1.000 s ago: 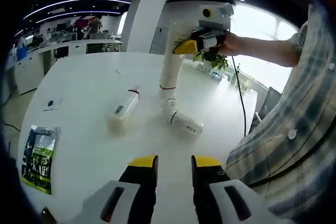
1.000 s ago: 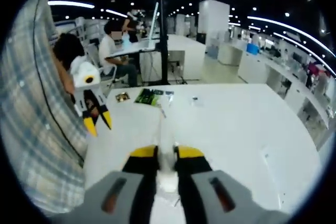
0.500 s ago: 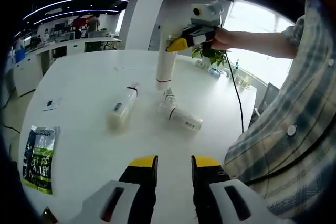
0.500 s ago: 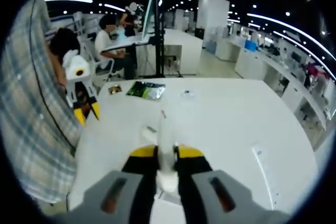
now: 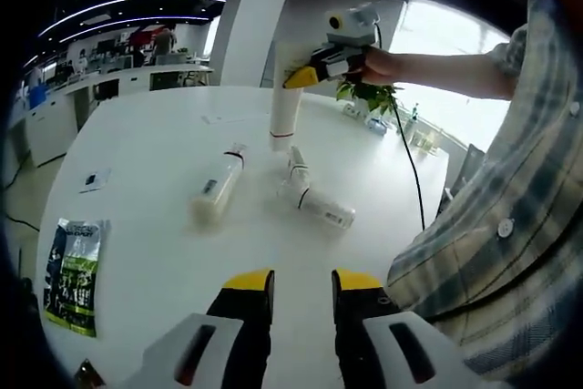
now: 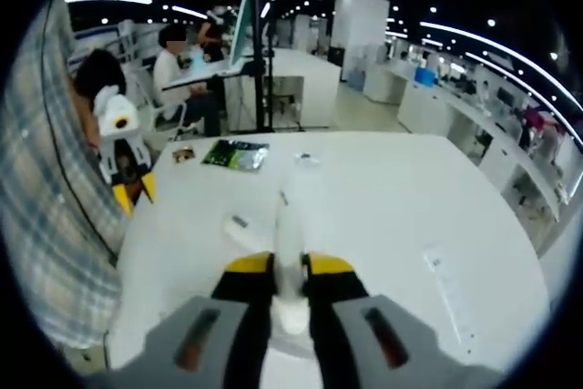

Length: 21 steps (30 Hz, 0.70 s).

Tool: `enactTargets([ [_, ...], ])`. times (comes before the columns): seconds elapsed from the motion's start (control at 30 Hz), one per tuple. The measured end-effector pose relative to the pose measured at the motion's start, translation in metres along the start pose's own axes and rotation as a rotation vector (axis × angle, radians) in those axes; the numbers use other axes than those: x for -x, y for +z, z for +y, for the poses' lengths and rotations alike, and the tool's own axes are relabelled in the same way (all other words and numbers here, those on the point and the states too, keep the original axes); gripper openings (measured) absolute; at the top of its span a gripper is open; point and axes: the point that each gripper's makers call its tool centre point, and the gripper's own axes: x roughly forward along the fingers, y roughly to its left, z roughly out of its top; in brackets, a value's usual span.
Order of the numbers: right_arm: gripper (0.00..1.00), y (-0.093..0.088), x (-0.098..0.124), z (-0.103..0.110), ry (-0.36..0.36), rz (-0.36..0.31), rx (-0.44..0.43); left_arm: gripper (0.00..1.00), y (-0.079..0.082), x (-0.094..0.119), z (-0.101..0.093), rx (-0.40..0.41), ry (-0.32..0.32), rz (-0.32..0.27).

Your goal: Arrange the skincare products in the storage area until every visible bottle or jar stands upright without overlapping.

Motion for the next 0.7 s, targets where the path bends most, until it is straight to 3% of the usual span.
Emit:
enactTargets([
  [0.3,0.12,-0.013,-0.003,-0.017,-0.025,0.029,-0.008,0.25,0.002,-0.001,0.005,0.006,0.012,0.016],
  [0.7,0.12,-0.021,-0.003,-0.033,-0.042,0.022,-0.046,0.25,0.002,0.001,0.005,0.012,0.023,0.032],
])
